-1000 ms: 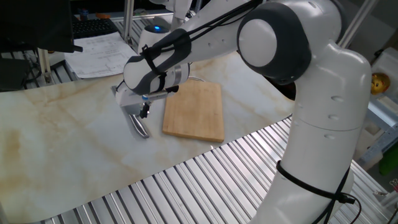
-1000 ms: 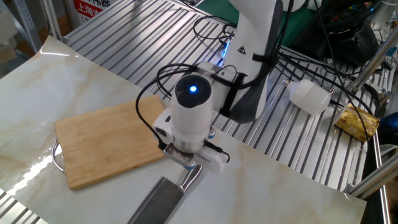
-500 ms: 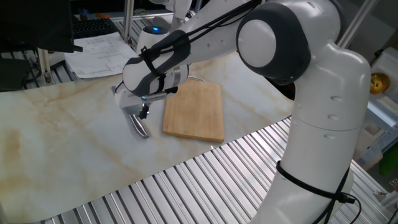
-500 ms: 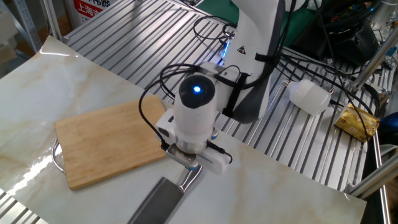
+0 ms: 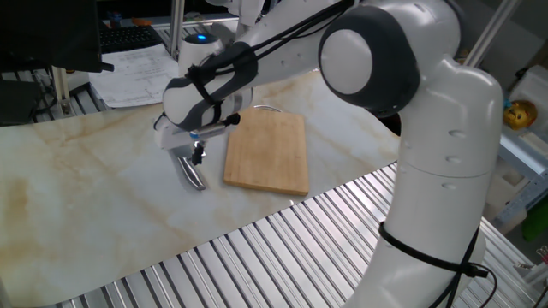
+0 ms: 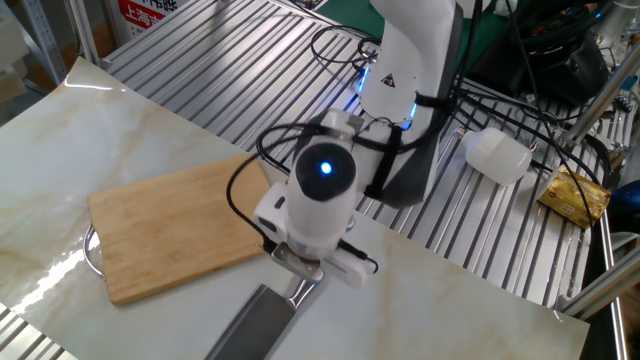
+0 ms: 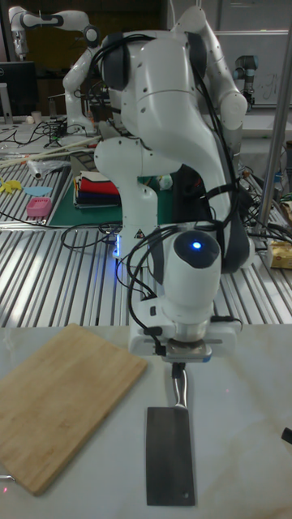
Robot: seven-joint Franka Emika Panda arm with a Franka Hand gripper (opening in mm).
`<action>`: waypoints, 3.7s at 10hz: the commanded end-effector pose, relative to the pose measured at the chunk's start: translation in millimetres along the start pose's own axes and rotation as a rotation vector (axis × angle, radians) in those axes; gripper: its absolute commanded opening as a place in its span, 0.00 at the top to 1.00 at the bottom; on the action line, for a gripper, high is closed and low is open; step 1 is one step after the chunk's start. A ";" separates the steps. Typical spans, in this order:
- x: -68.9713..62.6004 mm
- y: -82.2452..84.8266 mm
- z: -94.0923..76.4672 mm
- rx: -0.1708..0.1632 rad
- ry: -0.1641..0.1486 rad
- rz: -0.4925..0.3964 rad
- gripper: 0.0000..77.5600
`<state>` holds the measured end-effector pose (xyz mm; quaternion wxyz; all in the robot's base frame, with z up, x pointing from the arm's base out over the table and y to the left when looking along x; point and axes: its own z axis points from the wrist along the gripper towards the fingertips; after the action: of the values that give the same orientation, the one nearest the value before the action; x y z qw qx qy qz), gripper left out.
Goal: Put the knife on the cutting board
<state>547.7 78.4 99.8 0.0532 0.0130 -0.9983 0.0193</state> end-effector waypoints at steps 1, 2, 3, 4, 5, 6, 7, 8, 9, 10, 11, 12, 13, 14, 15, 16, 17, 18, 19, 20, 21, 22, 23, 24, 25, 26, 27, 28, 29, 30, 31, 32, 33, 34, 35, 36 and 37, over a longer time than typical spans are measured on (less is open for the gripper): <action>-15.9 14.4 18.7 -0.006 -0.037 0.019 1.00; -20.6 17.9 25.2 -0.008 -0.061 0.035 1.00; -22.0 16.7 23.9 -0.008 -0.070 0.037 1.00; -24.2 14.9 19.8 -0.008 -0.068 0.036 1.00; -27.4 13.0 15.2 -0.006 -0.063 0.031 1.00; -27.7 12.8 14.8 -0.006 -0.063 0.031 1.00; -30.4 10.2 9.7 -0.003 -0.054 0.042 1.00; -29.1 11.9 7.2 -0.002 -0.039 0.074 1.00; -26.8 16.6 4.5 0.003 -0.033 0.107 1.00; -25.6 20.4 3.9 0.003 -0.028 0.121 1.00; -25.0 21.6 3.6 0.002 -0.030 0.132 1.00; -25.0 21.6 3.6 0.002 -0.030 0.132 0.01; -25.0 21.6 3.6 0.002 -0.030 0.132 0.01; -25.0 21.6 3.6 0.002 -0.030 0.132 0.01; -25.0 21.6 3.6 0.002 -0.030 0.132 0.01; -25.0 21.6 3.6 0.002 -0.030 0.132 0.01; -25.0 21.6 3.6 0.002 -0.030 0.132 0.01; -25.0 21.6 3.6 0.002 -0.030 0.132 0.01; -25.0 21.6 3.6 0.002 -0.030 0.132 0.01; -25.0 21.6 3.6 0.002 -0.030 0.132 0.01; -25.0 21.6 3.6 0.002 -0.030 0.132 0.01; -25.0 21.6 3.6 0.002 -0.030 0.132 0.01; -25.0 21.6 3.6 0.002 -0.030 0.132 0.01; -25.0 21.6 3.6 0.002 -0.030 0.132 0.01; -25.0 21.6 3.6 0.002 -0.030 0.132 0.01; -49.3 -1.6 26.2 -0.072 -0.013 0.111 0.01; -50.0 -2.1 27.3 -0.071 -0.009 0.109 0.01; -50.3 -3.1 27.8 -0.072 -0.005 0.105 0.01; -50.7 -4.1 28.4 -0.072 -0.001 0.103 0.01; -50.7 -4.0 28.5 -0.072 0.006 0.104 0.01; -50.5 -3.8 28.3 -0.070 0.008 0.105 0.01; -49.9 -3.8 27.4 -0.064 0.007 0.108 0.01; -49.3 -3.9 26.6 -0.061 0.007 0.109 0.01; -47.0 -3.9 22.9 -0.050 0.012 0.109 0.01; -43.5 -2.7 20.0 -0.046 0.027 0.112 0.01; -36.0 -1.2 17.4 -0.026 0.042 0.122 0.01; -27.8 2.2 17.7 -0.025 0.034 0.122 0.01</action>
<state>585.2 76.2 74.2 0.0677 -0.0458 -0.9966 0.0026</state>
